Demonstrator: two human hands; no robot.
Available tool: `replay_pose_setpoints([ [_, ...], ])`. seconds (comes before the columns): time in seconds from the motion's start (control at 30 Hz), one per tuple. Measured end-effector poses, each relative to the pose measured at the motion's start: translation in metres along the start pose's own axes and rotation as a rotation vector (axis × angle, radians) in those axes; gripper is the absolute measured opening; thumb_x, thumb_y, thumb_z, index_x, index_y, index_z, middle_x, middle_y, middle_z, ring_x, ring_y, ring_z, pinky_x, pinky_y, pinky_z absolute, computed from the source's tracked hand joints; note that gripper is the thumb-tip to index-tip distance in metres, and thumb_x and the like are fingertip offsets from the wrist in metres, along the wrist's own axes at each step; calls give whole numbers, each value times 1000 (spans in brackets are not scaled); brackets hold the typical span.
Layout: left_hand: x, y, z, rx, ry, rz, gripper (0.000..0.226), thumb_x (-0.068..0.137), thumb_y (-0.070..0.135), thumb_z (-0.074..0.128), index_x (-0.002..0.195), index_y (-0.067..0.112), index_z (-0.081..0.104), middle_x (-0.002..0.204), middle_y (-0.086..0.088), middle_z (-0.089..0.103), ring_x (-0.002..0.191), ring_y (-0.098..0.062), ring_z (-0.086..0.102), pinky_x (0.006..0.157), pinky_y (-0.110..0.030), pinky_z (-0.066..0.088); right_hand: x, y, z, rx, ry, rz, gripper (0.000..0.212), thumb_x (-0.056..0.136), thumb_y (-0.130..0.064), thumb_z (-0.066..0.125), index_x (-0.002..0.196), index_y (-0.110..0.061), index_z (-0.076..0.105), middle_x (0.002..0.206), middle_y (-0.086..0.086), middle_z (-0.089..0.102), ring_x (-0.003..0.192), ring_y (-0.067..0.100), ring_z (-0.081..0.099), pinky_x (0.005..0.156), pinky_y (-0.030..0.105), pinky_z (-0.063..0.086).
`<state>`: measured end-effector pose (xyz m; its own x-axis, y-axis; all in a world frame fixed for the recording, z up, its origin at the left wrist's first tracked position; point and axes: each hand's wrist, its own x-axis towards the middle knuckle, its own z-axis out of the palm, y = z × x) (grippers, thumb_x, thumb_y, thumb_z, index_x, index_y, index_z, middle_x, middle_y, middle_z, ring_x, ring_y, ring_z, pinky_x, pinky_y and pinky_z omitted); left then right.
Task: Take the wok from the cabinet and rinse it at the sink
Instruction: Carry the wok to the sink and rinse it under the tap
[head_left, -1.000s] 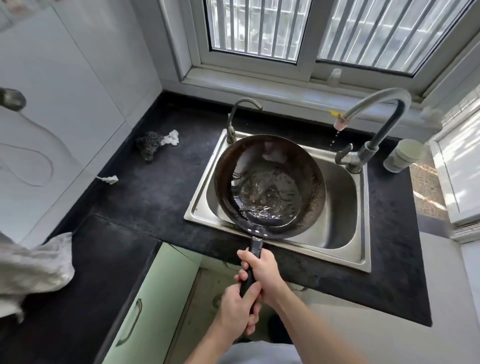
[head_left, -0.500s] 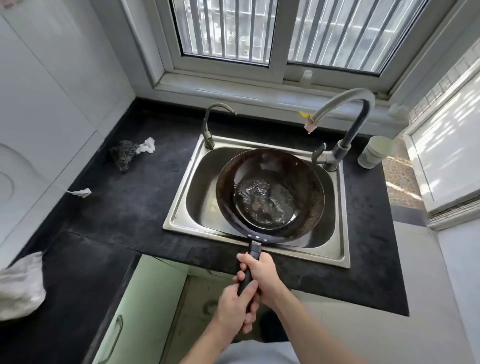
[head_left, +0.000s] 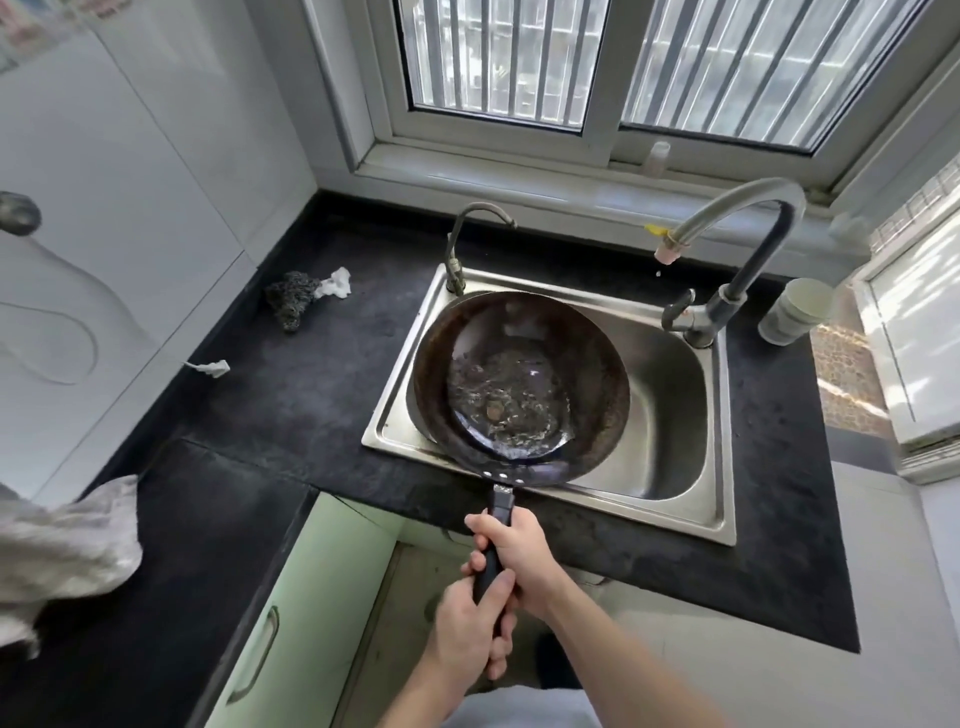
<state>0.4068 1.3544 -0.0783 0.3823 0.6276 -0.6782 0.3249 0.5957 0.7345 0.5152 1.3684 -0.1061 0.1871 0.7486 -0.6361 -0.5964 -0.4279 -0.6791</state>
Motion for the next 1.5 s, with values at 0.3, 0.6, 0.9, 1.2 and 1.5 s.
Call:
replay_pose_setpoints([
  [0.3,7,5,12,49,7,23,39,98,24,57,67,1,55,48,-7,51,29,-14,39,31,-20,32,3,-9,-14,2,1,-12,28,92,-1,61,69,-10,47,57,4,47,43,17,47,54,36,55],
  [0.6,22,24,20,-22,36,-2,38,99,27,57,69,2,55,52,-9,49,32,-15,36,32,-20,30,20,-31,-14,-37,-8,19,42,91,-3,62,52,-14,52,51,8,46,41,20,48,56,38,52],
  [0.9,15,15,29,-67,35,-1,39,97,27,58,67,3,57,51,-9,51,31,-15,37,32,-19,30,9,-28,-22,-47,8,40,42,91,-2,61,52,-14,52,54,10,46,42,19,48,54,36,52],
  [1.2,10,6,38,-3,22,-34,37,98,28,58,71,2,55,52,-9,50,33,-15,37,33,-18,30,1,-17,-37,-5,24,44,40,91,-2,62,54,-12,51,54,8,44,42,18,48,55,36,53],
  [1.5,-1,23,63,230,237,60,38,97,25,59,65,5,55,44,-2,52,27,-13,41,32,-21,31,0,-42,-46,38,-101,146,37,92,-2,65,61,-9,46,53,6,45,42,18,49,51,33,52],
])
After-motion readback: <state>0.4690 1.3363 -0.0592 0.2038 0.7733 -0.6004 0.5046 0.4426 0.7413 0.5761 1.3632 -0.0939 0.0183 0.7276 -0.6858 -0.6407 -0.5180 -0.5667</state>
